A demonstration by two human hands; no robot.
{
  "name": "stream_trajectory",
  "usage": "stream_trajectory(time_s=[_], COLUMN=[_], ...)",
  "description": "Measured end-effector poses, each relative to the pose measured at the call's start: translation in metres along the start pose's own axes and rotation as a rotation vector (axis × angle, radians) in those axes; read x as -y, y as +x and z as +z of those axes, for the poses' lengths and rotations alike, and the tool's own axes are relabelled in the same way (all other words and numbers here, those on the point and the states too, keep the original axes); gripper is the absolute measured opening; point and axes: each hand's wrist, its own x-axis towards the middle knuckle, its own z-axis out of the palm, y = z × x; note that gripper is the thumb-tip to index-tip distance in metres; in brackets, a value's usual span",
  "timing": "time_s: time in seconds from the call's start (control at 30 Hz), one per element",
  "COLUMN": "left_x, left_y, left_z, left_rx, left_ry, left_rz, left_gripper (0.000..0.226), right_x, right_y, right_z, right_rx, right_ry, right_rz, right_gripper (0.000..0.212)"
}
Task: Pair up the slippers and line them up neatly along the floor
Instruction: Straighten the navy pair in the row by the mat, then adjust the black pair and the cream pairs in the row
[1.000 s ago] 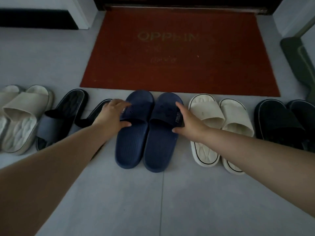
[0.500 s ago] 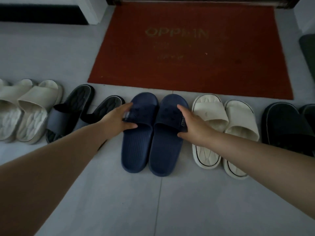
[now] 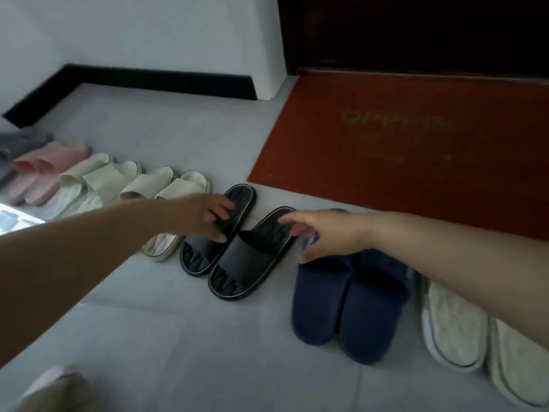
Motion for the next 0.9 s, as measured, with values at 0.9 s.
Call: stream_trajectory(time_s=[0.9], left_x=[0.107], left_y=[0.125], left_z=[-0.027], left_rx=[0.507], left_ry=[0.237], left_rz=[0.582], left_gripper=[0.01], right_x=[0.066], right_y=[0.158], right_z=[0.114], right_rx=[-0.585], right_ry=[0.357], right_rz=[0.676], right_gripper=[0.069])
